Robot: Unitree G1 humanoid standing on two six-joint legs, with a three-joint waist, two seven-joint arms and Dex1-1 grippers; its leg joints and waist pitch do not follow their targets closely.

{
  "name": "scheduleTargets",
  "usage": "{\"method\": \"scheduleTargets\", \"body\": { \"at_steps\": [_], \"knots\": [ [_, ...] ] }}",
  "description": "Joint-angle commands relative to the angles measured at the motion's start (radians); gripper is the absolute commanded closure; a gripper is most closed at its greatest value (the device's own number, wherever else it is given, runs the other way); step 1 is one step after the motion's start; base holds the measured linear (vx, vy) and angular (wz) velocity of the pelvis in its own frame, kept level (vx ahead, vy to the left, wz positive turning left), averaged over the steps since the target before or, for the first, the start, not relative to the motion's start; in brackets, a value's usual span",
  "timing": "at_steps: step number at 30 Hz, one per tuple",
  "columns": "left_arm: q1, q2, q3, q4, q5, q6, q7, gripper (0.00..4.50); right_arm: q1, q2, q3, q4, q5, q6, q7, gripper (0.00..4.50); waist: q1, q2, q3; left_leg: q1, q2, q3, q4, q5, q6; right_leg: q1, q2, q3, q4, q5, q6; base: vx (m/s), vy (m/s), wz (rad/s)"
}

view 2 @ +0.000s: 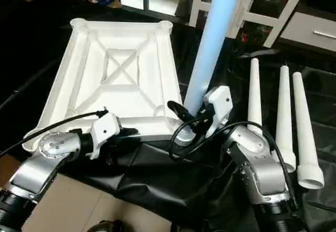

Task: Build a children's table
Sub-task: Insert table leg to table base

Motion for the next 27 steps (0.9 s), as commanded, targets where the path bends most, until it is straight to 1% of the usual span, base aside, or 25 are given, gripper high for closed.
{"method": "scheduleTargets", "body": {
  "at_steps": [1,2,4,7,8,10,11,13,14,15,17,18,19,21,23,25,27],
  "knots": [
    [0.013,0.017,-0.048,-0.018,0.017,0.025,-0.05,3.77,0.06,-0.004,0.017,0.111,-0.083,0.074,-0.066,2.69,-0.001,0.018,-0.014,0.021,0.082,-0.059,-0.105,-0.53,-0.065,-0.015,-0.07,0.048,-0.091,-0.526,-0.093,0.0,0.0,0.0],
    [0.011,0.021,-0.048,-0.02,0.022,0.033,-0.049,3.77,0.058,0.001,0.015,0.11,-0.085,0.073,-0.077,2.69,-0.002,0.021,-0.015,0.018,0.081,-0.059,-0.106,-0.521,-0.066,-0.014,-0.07,0.047,-0.087,-0.508,-0.098,0.0,0.0,0.0],
    [0.009,0.025,-0.048,-0.023,0.026,0.042,-0.048,3.77,0.054,0.007,0.012,0.109,-0.089,0.071,-0.095,2.69,-0.002,0.02,-0.015,0.017,0.081,-0.059,-0.106,-0.514,-0.066,-0.012,-0.07,0.047,-0.087,-0.499,-0.102,0.0,0.0,0.0],
    [0.002,0.029,-0.046,-0.036,0.028,0.072,-0.039,3.8,0.048,0.022,0.009,0.11,-0.098,0.069,-0.125,2.69,-0.003,0.021,-0.013,0.015,0.081,-0.06,-0.107,-0.514,-0.066,-0.012,-0.071,0.047,-0.087,-0.51,-0.103,0.0,0.0,0.0],
    [0.0,0.029,-0.046,-0.039,0.031,0.08,-0.033,3.8,0.048,0.025,0.008,0.111,-0.103,0.066,-0.133,2.69,-0.004,0.018,-0.015,0.015,0.08,-0.06,-0.107,-0.516,-0.067,-0.011,-0.071,0.046,-0.088,-0.521,-0.1,0.0,0.0,0.0],
    [-0.001,0.028,-0.047,-0.042,0.037,0.096,-0.024,3.8,0.048,0.032,0.007,0.115,-0.107,0.063,-0.146,2.69,-0.004,0.019,-0.013,0.014,0.08,-0.062,-0.108,-0.521,-0.067,-0.012,-0.073,0.047,-0.089,-0.544,-0.092,0.0,0.0,0.0],
    [-0.002,0.029,-0.049,-0.045,0.042,0.11,-0.017,3.8,0.046,0.036,0.005,0.12,-0.113,0.057,-0.157,2.69,-0.004,0.02,-0.013,0.017,0.08,-0.062,-0.107,-0.53,-0.068,-0.016,-0.072,0.047,-0.09,-0.559,-0.087,0.0,0.0,0.0],
    [-0.004,0.032,-0.056,-0.05,0.049,0.13,-0.014,3.8,0.04,0.043,0.0,0.128,-0.123,0.05,-0.178,2.69,-0.005,0.019,-0.013,0.017,0.08,-0.063,-0.108,-0.533,-0.068,-0.017,-0.072,0.047,-0.092,-0.566,-0.082,0.0,0.0,0.0],
    [-0.003,0.032,-0.057,-0.054,0.055,0.141,-0.008,3.8,0.037,0.046,-0.003,0.132,-0.127,0.046,-0.187,2.69,-0.006,0.017,-0.014,0.014,0.08,-0.063,-0.108,-0.527,-0.069,-0.015,-0.072,0.047,-0.091,-0.557,-0.082,0.0,0.0,0.0],
    [-0.002,0.031,-0.058,-0.057,0.058,0.148,-0.002,3.8,0.036,0.047,-0.004,0.134,-0.129,0.044,-0.193,2.69,-0.006,0.018,-0.014,0.012,0.079,-0.063,-0.109,-0.522,-0.068,-0.014,-0.071,0.047,-0.089,-0.549,-0.081,0.0,0.0,0.0],
    [0.002,0.023,-0.055,-0.068,0.062,0.188,0.018,3.8,0.028,0.055,-0.009,0.139,-0.137,0.041,-0.214,2.69,-0.006,0.019,-0.016,0.014,0.08,-0.061,-0.107,-0.517,-0.069,-0.016,-0.07,0.047,-0.088,-0.532,-0.085,0.0,0.0,0.0],
    [0.002,0.022,-0.055,-0.069,0.062,0.191,0.02,3.8,0.027,0.055,-0.009,0.139,-0.139,0.041,-0.216,2.69,-0.006,0.02,-0.017,0.015,0.08,-0.06,-0.107,-0.513,-0.071,-0.016,-0.069,0.047,-0.087,-0.52,-0.088,0.0,0.0,0.0],
    [0.003,0.017,-0.054,-0.077,0.067,0.216,0.033,3.81,0.02,0.062,-0.011,0.141,-0.147,0.041,-0.232,2.7,-0.007,0.02,-0.017,0.013,0.079,-0.059,-0.107,-0.508,-0.072,-0.016,-0.068,0.047,-0.087,-0.506,-0.093,0.0,0.0,0.0],
    [0.002,0.005,-0.053,-0.085,0.078,0.244,0.059,3.81,0.009,0.072,-0.015,0.148,-0.153,0.042,-0.25,2.7,-0.008,0.02,-0.02,0.009,0.079,-0.057,-0.106,-0.482,-0.074,-0.01,-0.067,0.046,-0.082,-0.458,-0.104,0.0,0.0,0.0],
    [0.0,-0.004,-0.05,-0.089,0.079,0.262,0.071,3.81,0.002,0.078,-0.014,0.154,-0.154,0.044,-0.258,2.7,-0.009,0.019,-0.022,0.011,0.078,-0.054,-0.104,-0.465,-0.072,-0.009,-0.066,0.046,-0.08,-0.427,-0.116,0.0,0.0,0.0],
    [0.0,-0.022,-0.046,-0.1,0.078,0.286,0.094,3.81,-0.005,0.085,-0.013,0.161,-0.161,0.042,-0.273,2.7,-0.008,0.018,-0.024,0.009,0.078,-0.052,-0.102,-0.438,-0.068,-0.005,-0.065,0.046,-0.078,-0.394,-0.126,0.0,0.0,0.0],
    [0.002,-0.035,-0.044,-0.115,0.071,0.307,0.102,3.81,-0.012,0.093,-0.014,0.171,-0.16,0.044,-0.283,2.7,-0.008,0.018,-0.025,0.009,0.077,-0.049,-0.1,-0.424,-0.066,-0.003,-0.065,0.046,-0.076,-0.371,-0.135,0.0,0.0,0.0]
  ]
}}
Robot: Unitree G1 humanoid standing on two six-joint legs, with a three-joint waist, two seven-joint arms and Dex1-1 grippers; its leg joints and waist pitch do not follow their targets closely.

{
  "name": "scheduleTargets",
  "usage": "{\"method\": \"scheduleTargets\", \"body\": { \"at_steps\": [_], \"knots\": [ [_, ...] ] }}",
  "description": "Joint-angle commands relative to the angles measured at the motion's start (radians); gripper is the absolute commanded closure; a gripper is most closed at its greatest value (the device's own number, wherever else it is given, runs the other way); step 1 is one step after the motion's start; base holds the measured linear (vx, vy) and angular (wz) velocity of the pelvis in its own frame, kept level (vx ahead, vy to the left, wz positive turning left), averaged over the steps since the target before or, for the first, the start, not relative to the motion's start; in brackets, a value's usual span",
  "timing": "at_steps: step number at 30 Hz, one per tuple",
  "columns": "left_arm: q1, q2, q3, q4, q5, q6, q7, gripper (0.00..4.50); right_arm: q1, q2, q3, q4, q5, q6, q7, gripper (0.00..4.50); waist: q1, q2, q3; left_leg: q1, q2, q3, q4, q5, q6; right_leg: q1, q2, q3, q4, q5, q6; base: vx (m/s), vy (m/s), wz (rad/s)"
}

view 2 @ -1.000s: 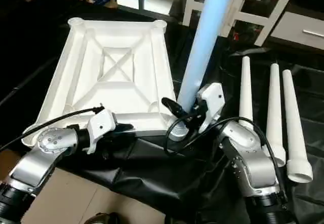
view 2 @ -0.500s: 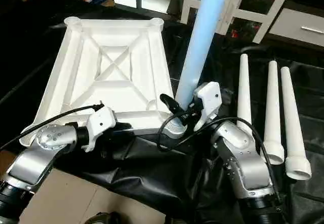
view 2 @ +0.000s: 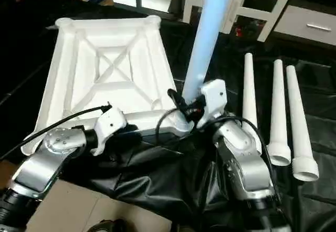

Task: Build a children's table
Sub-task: Insert table leg to table base

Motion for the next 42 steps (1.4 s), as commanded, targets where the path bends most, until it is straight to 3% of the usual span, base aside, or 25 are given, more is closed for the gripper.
{"method": "scheduleTargets", "body": {
  "at_steps": [1,8,12,18,23,28,35,42],
  "knots": [
    [0.025,-0.012,-0.03,-0.004,0.012,0.066,0.01,3.81,0.039,-0.008,-0.021,0.152,-0.074,0.06,-0.067,2.7,-0.004,0.013,-0.028,0.011,0.078,-0.049,-0.099,-0.421,-0.065,0.007,-0.065,0.045,-0.072,-0.368,-0.136,0.0,0.0,0.0],
    [0.008,-0.154,-0.008,-0.027,0.013,0.233,0.166,3.82,-0.016,0.049,-0.06,0.256,-0.119,0.05,-0.24,2.7,-0.012,0.008,-0.035,0.011,0.075,-0.041,-0.089,-0.35,-0.055,0.012,-0.062,0.045,-0.067,-0.293,-0.166,0.0,0.0,0.0],
    [0.0,-0.207,-0.003,-0.009,0.016,0.292,0.216,3.84,-0.046,0.074,-0.068,0.304,-0.157,0.038,-0.322,2.7,-0.013,0.006,-0.037,0.01,0.071,-0.037,-0.083,-0.318,-0.032,0.016,-0.058,0.044,-0.066,-0.255,-0.162,0.0,0.0,0.0],
    [-0.054,-0.303,0.035,0.051,0.032,0.37,0.338,3.84,-0.137,0.118,-0.091,0.423,-0.21,0.032,-0.49,2.7,-0.025,-0.002,-0.039,0.007,0.067,-0.04,-0.082,-0.328,-0.03,0.017,-0.055,0.039,-0.067,-0.298,-0.145,0.0,0.0,0.0],
    [-0.126,-0.381,0.078,0.109,0.04,0.393,0.431,3.84,-0.191,0.166,-0.114,0.505,-0.22,0.013,-0.604,2.7,-0.025,-0.004,-0.042,0.011,0.064,-0.037,-0.08,-0.327,-0.033,0.01,-0.052,0.038,-0.069,-0.293,-0.133,0.0,0.0,0.0],
    [-0.17,-0.452,0.083,0.145,0.038,0.385,0.494,3.85,-0.242,0.204,-0.1,0.576,-0.262,-0.045,-0.703,2.7,-0.021,-0.007,-0.048,0.008,0.063,-0.033,-0.073,-0.268,-0.016,0.016,-0.051,0.036,-0.06,-0.181,-0.149,0.0,0.0,0.0],
    [-0.161,-0.441,0.078,0.138,0.033,0.379,0.485,3.85,-0.259,0.218,-0.088,0.566,-0.228,-0.117,-0.596,2.7,-0.022,-0.009,-0.05,-0.002,0.064,-0.032,-0.069,-0.228,0.035,0.024,-0.052,0.033,-0.054,-0.131,-0.17,0.0,0.0,0.0],
    [-0.159,-0.411,0.079,0.133,0.025,0.38,0.464,3.85,-0.271,0.185,-0.068,0.532,-0.234,-0.171,-0.531,2.7,-0.022,-0.008,-0.05,-0.003,0.065,-0.032,-0.067,-0.218,0.041,0.025,-0.054,0.033,-0.053,-0.143,-0.183,0.0,0.0,0.0]
  ]
}}
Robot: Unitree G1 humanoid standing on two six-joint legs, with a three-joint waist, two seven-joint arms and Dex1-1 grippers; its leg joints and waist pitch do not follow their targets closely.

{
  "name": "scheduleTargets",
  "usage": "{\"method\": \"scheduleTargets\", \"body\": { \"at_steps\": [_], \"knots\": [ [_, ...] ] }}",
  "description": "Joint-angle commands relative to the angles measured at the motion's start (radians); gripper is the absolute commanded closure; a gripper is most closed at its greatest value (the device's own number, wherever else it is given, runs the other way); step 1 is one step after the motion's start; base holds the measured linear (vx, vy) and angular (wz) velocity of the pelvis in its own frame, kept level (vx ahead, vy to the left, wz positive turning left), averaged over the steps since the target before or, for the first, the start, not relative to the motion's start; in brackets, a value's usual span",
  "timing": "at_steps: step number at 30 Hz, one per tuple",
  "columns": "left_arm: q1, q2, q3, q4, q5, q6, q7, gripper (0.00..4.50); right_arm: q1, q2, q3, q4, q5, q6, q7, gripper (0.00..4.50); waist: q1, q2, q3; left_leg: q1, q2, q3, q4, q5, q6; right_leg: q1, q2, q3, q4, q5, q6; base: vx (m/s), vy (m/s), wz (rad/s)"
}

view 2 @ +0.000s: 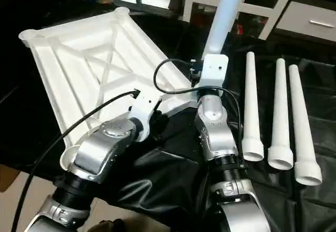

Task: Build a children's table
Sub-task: Insert table leg to table base

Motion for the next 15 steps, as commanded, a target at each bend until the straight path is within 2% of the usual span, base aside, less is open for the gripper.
{"method": "scheduleTargets", "body": {
  "at_steps": [1,9,11,13,15],
  "knots": [
    [0.019,0.024,0.032,0.028,0.014,0.0,0.014,3.85,0.05,-0.011,0.013,0.063,-0.006,0.04,0.029,2.7,0.001,-0.001,-0.04,0.008,0.064,-0.031,-0.068,-0.211,0.048,0.03,-0.054,0.034,-0.057,-0.157,-0.183,0.0,0.0,0.0],
    [0.015,0.04,0.022,0.025,0.001,0.006,0.003,3.87,0.046,-0.014,-0.019,0.077,0.023,0.038,0.086,2.7,0.0,0.0,-0.04,0.007,0.065,-0.031,-0.066,-0.19,0.067,0.032,-0.054,0.033,-0.054,-0.148,-0.205,0.0,0.0,0.0],
    [0.015,0.042,0.02,0.023,-0.003,0.007,0.004,3.88,0.046,-0.014,-0.019,0.073,0.025,0.04,0.09,2.0,0.001,0.0,-0.041,0.007,0.066,-0.031,-0.066,-0.183,0.071,0.033,-0.055,0.032,-0.054,-0.143,-0.21,0.0,0.0,0.0],
    [0.016,0.044,0.018,0.022,-0.005,0.008,0.004,3.88,0.046,-0.015,-0.019,0.068,0.023,0.042,0.095,1.94,0.0,0.0,-0.043,0.008,0.065,-0.03,-0.063,-0.175,0.075,0.034,-0.054,0.032,-0.053,-0.136,-0.219,0.0,0.0,0.0],
    [0.016,0.046,0.017,0.022,-0.006,0.008,0.004,3.88,0.043,-0.017,-0.017,0.065,0.012,0.044,0.095,1.67,0.001,0.0,-0.045,0.007,0.064,-0.028,-0.06,-0.158,0.08,0.036,-0.055,0.033,-0.05,-0.111,-0.23,0.0,0.0,0.0]
  ]
}}
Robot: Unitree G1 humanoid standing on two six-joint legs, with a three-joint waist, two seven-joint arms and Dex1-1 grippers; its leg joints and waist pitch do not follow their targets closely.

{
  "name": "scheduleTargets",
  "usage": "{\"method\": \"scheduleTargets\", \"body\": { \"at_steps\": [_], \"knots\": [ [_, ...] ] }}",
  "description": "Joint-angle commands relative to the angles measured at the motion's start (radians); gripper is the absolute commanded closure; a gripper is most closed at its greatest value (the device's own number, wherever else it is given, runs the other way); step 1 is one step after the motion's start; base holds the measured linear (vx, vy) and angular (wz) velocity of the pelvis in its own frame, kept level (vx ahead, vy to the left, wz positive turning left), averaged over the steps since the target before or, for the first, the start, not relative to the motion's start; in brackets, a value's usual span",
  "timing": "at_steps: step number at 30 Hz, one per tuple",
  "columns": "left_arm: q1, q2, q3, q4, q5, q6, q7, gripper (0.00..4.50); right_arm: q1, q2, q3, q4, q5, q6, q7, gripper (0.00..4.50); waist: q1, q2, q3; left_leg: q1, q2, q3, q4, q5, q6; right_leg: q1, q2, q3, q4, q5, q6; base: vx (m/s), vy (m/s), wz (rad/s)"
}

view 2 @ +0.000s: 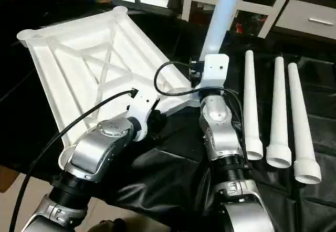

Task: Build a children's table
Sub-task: Insert table leg to table base

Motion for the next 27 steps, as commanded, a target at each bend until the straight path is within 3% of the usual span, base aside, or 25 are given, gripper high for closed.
{"method": "scheduleTargets", "body": {
  "at_steps": [1,2,6,11,13,20,24,25,27],
  "knots": [
    [0.02,0.025,0.017,0.035,0.007,0.01,0.012,3.88,0.004,-0.006,0.001,0.011,-0.012,0.022,-0.006,1.59,0.004,-0.006,-0.056,0.007,0.064,-0.029,-0.055,-0.09,0.099,0.045,-0.057,0.034,-0.038,-0.02,-0.252,0.0,0.0,0.0],
    [0.02,0.026,0.018,0.035,0.006,0.011,0.01,3.88,-0.001,-0.009,0.004,0.007,-0.02,0.023,-0.009,1.59,0.003,-0.007,-0.055,0.006,0.062,-0.027,-0.051,-0.054,0.121,0.045,-0.054,0.033,-0.032,0.029,-0.264,0.0,0.0,0.0],
    [0.02,0.029,0.019,0.034,0.004,0.012,0.01,3.88,-0.009,-0.012,0.001,0.002,-0.026,0.024,-0.003,1.57,0.004,-0.006,-0.056,0.005,0.062,-0.024,-0.045,-0.031,0.159,0.047,-0.057,0.033,-0.029,0.047,-0.283,0.0,0.0,0.0],
    [0.02,0.037,0.02,0.032,-0.002,0.011,0.012,3.88,-0.014,-0.02,0.004,-0.024,-0.036,0.021,0.009,1.57,0.005,-0.007,-0.058,-0.001,0.062,-0.023,-0.036,-0.016,0.177,0.043,-0.055,0.032,-0.022,0.051,-0.292,0.0,0.0,0.0],
    [0.022,0.041,0.019,0.03,-0.004,0.012,0.011,3.88,-0.008,-0.025,0.008,-0.05,-0.044,0.013,0.013,1.57,0.006,-0.006,-0.059,0.001,0.063,-0.024,-0.036,-0.033,0.171,0.043,-0.056,0.032,-0.023,0.016,-0.289,0.0,0.0,0.0],
    [0.028,0.056,0.02,0.036,-0.006,0.0,0.002,3.88,0.032,-0.039,0.009,-0.133,-0.046,0.021,0.028,1.57,0.006,-0.007,-0.065,0.001,0.061,-0.023,-0.029,0.024,0.194,0.047,-0.053,0.032,-0.012,0.098,-0.298,0.0,0.0,0.0],
    [0.026,0.064,0.019,0.038,-0.011,-0.005,-0.002,3.88,0.054,-0.046,0.001,-0.169,-0.034,0.024,0.052,1.57,0.007,-0.005,-0.065,0.002,0.062,-0.024,-0.028,0.006,0.193,0.047,-0.053,0.032,-0.014,0.067,-0.299,0.0,0.0,0.0],
    [0.025,0.065,0.018,0.039,-0.012,-0.006,-0.002,3.88,0.056,-0.047,-0.001,-0.174,-0.035,0.026,0.051,1.28,0.006,-0.005,-0.065,0.002,0.062,-0.024,-0.028,0.007,0.192,0.046,-0.052,0.031,-0.014,0.066,-0.302,0.0,0.0,0.0],
    [0.023,0.067,0.016,0.04,-0.014,-0.007,-0.004,3.88,0.057,-0.051,-0.003,-0.184,-0.034,0.026,0.056,1.21,0.006,-0.003,-0.066,0.002,0.061,-0.024,-0.027,0.012,0.19,0.047,-0.052,0.032,-0.012,0.072,-0.307,0.0,0.0,0.0]
  ]
}}
